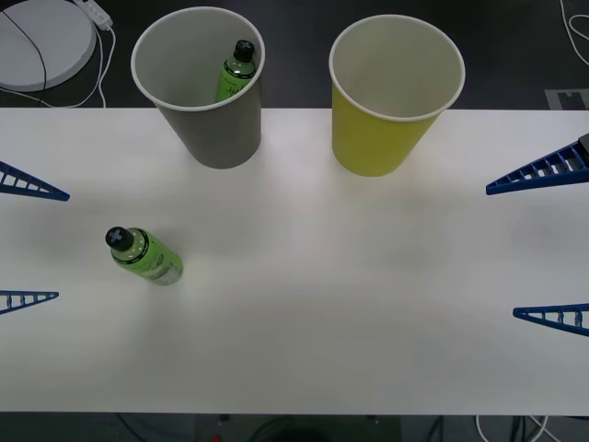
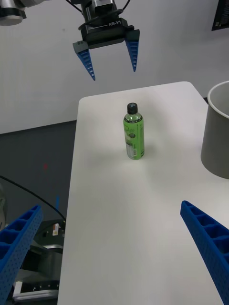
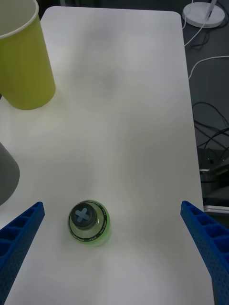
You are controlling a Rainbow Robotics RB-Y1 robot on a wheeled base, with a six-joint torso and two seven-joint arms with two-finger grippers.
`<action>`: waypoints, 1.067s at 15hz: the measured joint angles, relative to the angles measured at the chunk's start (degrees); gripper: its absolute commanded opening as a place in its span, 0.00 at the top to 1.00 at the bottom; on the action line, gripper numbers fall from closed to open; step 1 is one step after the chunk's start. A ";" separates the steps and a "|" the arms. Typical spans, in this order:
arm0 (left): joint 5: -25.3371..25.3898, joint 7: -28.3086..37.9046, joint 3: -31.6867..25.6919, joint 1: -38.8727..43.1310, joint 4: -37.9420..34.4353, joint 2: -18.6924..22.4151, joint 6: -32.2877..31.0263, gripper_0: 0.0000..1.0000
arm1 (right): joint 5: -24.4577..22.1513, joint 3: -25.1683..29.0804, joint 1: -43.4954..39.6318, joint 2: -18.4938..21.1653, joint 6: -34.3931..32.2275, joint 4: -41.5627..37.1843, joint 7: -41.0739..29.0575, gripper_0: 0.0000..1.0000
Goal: Put the can into the green bin and the plastic bottle into the gray bin
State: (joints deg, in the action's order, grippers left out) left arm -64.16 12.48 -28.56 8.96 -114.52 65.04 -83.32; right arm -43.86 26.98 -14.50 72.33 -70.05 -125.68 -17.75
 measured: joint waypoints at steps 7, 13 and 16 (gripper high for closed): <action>1.15 -0.23 2.13 1.96 1.32 -1.51 -0.16 0.00 | 0.01 0.00 0.01 0.00 0.00 -0.01 0.00 0.00; 4.65 -1.02 2.88 2.76 8.22 -1.58 -0.08 0.00 | 0.01 0.00 0.01 0.00 0.00 -0.01 0.00 0.00; 6.41 -1.92 2.82 6.28 10.18 -1.58 3.26 0.00 | 0.01 0.00 0.01 0.00 0.00 -0.01 0.00 0.00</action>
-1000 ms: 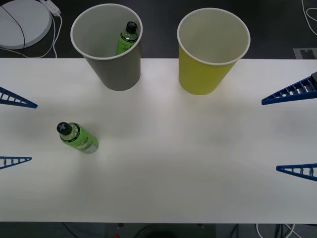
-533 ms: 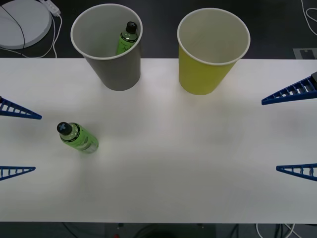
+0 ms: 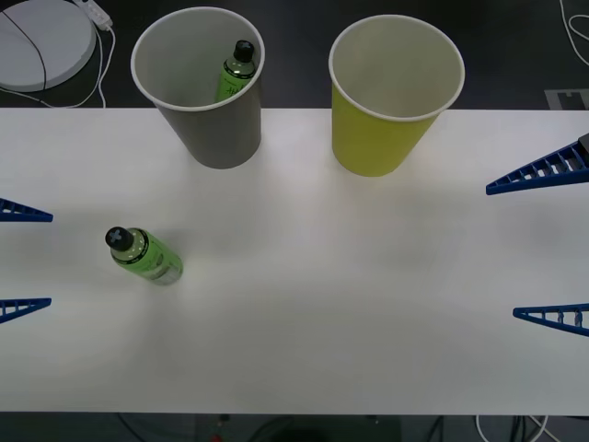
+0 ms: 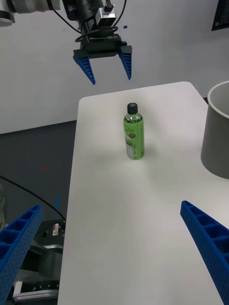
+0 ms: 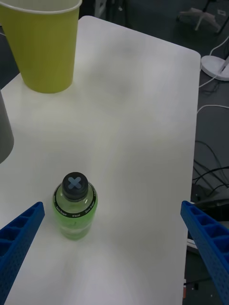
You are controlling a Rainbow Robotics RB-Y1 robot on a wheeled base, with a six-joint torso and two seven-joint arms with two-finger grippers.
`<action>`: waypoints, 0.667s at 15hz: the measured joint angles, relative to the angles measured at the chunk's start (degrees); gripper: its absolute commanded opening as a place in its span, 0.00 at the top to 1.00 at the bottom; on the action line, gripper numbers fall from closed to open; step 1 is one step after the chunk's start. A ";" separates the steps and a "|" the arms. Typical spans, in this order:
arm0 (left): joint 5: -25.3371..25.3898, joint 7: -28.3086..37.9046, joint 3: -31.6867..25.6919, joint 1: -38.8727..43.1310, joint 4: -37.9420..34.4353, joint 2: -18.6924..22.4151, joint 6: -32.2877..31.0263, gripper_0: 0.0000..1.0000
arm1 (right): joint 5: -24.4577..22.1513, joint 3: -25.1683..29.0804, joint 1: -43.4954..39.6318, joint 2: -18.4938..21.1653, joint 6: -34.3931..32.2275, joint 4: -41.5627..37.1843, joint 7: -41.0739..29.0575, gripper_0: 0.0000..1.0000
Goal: Put the can into the green bin and the plastic bottle into the gray bin
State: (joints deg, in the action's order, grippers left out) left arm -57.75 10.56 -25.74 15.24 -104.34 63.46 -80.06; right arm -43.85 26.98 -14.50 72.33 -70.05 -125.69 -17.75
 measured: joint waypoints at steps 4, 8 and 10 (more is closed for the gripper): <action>0.89 -2.96 0.05 4.81 0.10 -0.04 5.81 0.00 | 0.00 0.00 0.00 0.00 0.00 0.00 0.00 0.00; 2.44 -7.14 0.08 8.89 0.11 -0.01 9.67 0.00 | 0.00 0.00 0.00 0.00 0.00 0.00 0.00 0.00; 3.26 -9.92 0.08 10.98 0.11 -0.03 11.35 0.00 | 0.00 0.00 0.00 0.00 0.00 0.00 0.00 0.00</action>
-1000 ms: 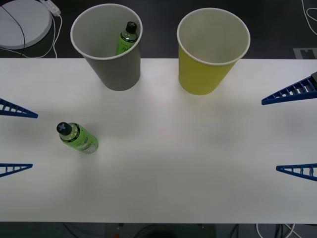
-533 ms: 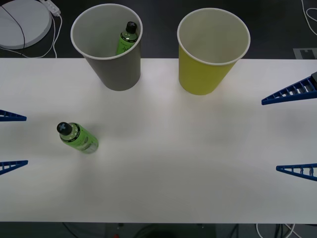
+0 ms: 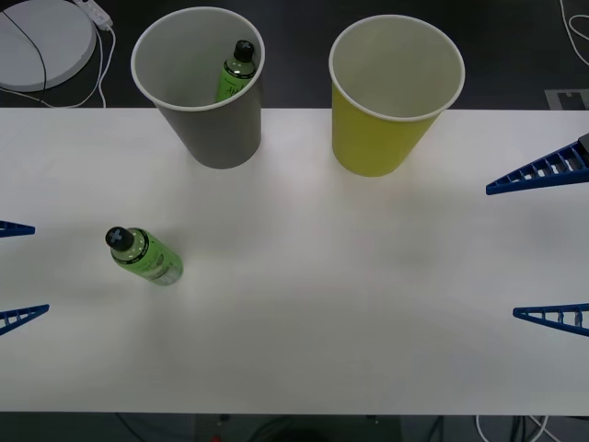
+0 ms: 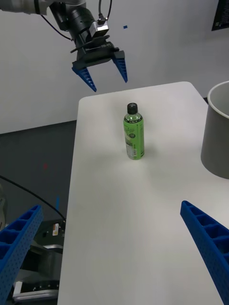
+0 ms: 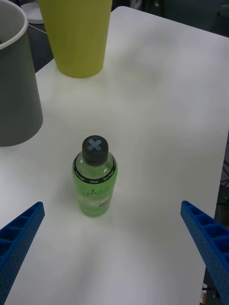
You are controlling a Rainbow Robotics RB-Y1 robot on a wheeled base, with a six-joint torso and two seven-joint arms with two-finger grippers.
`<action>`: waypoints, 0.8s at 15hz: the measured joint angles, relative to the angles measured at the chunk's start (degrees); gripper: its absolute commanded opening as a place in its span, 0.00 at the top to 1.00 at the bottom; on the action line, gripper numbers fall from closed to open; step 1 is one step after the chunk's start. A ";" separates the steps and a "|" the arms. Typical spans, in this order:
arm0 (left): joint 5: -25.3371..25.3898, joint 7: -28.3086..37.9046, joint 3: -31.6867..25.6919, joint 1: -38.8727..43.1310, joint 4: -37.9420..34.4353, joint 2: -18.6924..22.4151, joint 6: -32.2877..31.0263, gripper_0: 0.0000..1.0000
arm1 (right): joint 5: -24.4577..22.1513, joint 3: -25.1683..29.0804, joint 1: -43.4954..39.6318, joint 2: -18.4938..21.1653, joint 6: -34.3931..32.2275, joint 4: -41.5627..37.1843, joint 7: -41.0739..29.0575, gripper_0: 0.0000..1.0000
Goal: Put the can into the green bin and the plastic bottle into the gray bin
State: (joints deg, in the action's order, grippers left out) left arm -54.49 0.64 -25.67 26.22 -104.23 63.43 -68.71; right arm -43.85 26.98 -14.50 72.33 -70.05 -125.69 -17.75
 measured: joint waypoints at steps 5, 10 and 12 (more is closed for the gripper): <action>0.35 -4.93 0.00 3.82 0.05 -0.17 2.91 0.00 | 0.00 0.00 0.00 0.00 0.00 0.00 0.00 0.00; 0.35 -9.10 0.23 6.07 0.07 -4.13 5.71 0.00 | 0.00 0.00 0.00 0.00 0.00 0.00 0.00 0.00; 0.41 -9.85 0.47 6.51 0.09 -6.85 6.45 0.00 | 0.00 0.00 0.00 0.00 0.00 0.00 0.00 0.00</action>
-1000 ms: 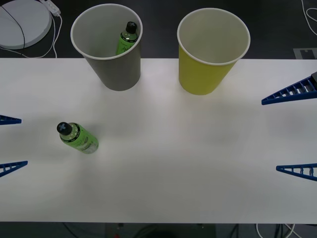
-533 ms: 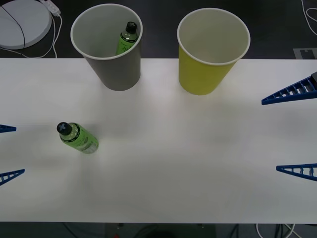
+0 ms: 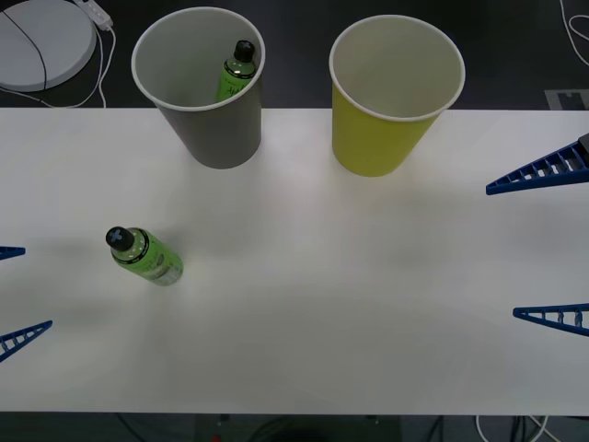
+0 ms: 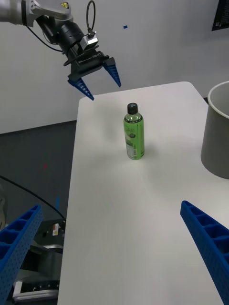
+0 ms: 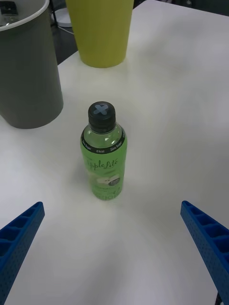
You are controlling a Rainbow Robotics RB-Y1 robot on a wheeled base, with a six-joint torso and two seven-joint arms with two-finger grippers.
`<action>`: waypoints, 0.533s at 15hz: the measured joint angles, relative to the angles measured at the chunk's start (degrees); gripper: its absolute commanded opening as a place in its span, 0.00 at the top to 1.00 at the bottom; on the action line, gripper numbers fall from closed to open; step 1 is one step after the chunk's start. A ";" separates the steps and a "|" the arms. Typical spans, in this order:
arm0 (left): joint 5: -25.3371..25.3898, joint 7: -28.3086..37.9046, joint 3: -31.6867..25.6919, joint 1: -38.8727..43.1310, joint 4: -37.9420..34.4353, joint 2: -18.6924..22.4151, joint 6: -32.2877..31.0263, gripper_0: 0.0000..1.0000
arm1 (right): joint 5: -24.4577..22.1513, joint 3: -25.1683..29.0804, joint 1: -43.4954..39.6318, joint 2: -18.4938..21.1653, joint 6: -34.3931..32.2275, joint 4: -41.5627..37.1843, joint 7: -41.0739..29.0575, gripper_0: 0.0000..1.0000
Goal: Put the can into the green bin and the plastic bottle into the gray bin
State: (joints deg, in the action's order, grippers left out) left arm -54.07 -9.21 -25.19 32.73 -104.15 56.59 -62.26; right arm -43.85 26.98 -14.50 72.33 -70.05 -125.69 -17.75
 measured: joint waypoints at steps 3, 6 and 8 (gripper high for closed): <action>0.29 -0.92 1.16 0.82 0.00 -2.03 2.22 0.00 | 0.00 0.00 0.00 0.00 0.00 0.00 0.00 0.00; 0.49 -1.54 2.36 1.62 0.00 -3.09 4.94 0.00 | 0.00 0.00 0.00 0.00 0.00 0.00 0.00 0.00; 0.55 -2.10 2.86 2.11 0.00 -3.57 5.72 0.00 | 0.00 0.00 0.00 0.00 0.00 0.00 0.00 0.00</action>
State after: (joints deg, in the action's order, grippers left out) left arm -53.53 -11.31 -22.33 34.84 -104.15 53.02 -56.54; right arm -43.85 26.98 -14.50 72.33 -70.05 -125.69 -17.75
